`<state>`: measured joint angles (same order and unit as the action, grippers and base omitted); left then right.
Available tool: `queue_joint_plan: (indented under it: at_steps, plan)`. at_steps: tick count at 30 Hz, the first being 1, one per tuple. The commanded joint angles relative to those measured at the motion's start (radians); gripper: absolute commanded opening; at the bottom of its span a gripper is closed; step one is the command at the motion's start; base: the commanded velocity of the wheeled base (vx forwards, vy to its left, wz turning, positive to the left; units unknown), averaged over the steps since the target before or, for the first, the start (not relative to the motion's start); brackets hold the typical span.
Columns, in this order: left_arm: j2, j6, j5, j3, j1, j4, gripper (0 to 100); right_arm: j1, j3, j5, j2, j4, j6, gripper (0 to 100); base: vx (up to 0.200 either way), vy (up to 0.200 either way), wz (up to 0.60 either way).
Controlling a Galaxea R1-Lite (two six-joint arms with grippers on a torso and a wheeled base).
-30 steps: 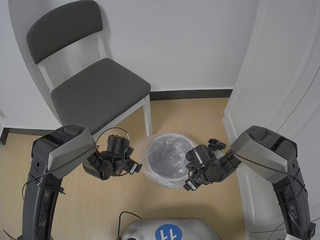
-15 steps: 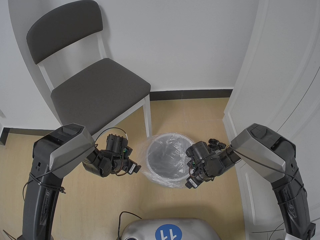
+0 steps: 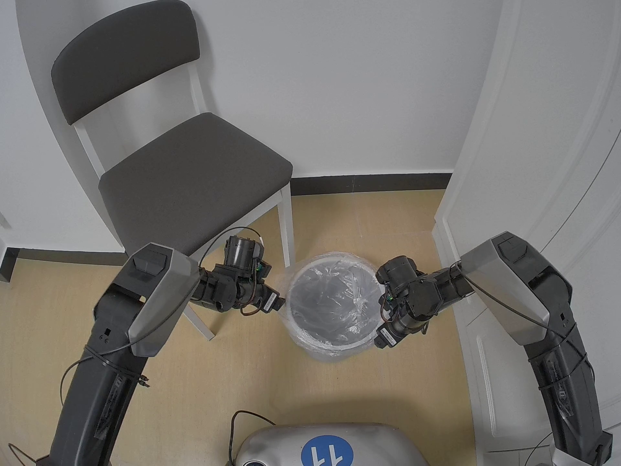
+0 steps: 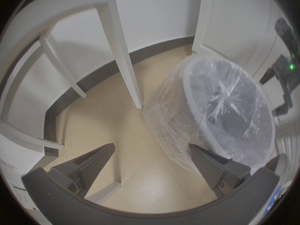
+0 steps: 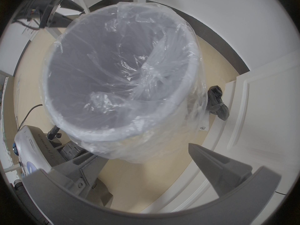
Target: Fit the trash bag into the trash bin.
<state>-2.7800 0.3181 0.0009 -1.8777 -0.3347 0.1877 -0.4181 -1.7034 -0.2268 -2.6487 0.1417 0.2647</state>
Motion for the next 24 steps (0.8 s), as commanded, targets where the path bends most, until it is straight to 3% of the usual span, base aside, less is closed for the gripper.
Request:
queue_joint_plan:
  at_steps: [1,9,17,19,22,23,24]
  plan:
    - [-0.141,0.029,-0.01,-0.122,0.009,-0.051,100,0.068,-0.036,-0.003,-0.023,0.019,0.056,100,0.0,0.0,0.0]
    - [-0.159,0.053,-0.048,-0.122,0.023,-0.085,100,0.067,-0.042,-0.031,-0.025,0.019,0.097,100,0.0,0.0,0.0]
    - [-0.159,0.049,-0.053,-0.122,0.025,-0.027,100,0.068,-0.032,-0.039,-0.022,0.013,0.09,100,0.0,0.0,0.0]
    - [-0.142,0.041,-0.055,-0.122,0.026,-0.017,100,0.073,0.05,-0.074,0.023,-0.01,0.082,100,0.0,0.0,0.0]
    - [-0.112,0.036,-0.055,-0.109,0.031,-0.014,100,0.078,0.142,-0.075,0.073,-0.065,0.085,100,0.0,0.0,0.0]
    - [-0.052,0.03,-0.062,-0.026,0.039,-0.005,100,0.096,0.249,-0.08,0.113,-0.171,0.096,100,0.0,0.0,0.0]
    - [-0.052,0.03,-0.062,-0.026,0.039,-0.005,100,0.096,0.249,-0.08,0.113,-0.171,0.096,100,0.0,0.0,0.0]
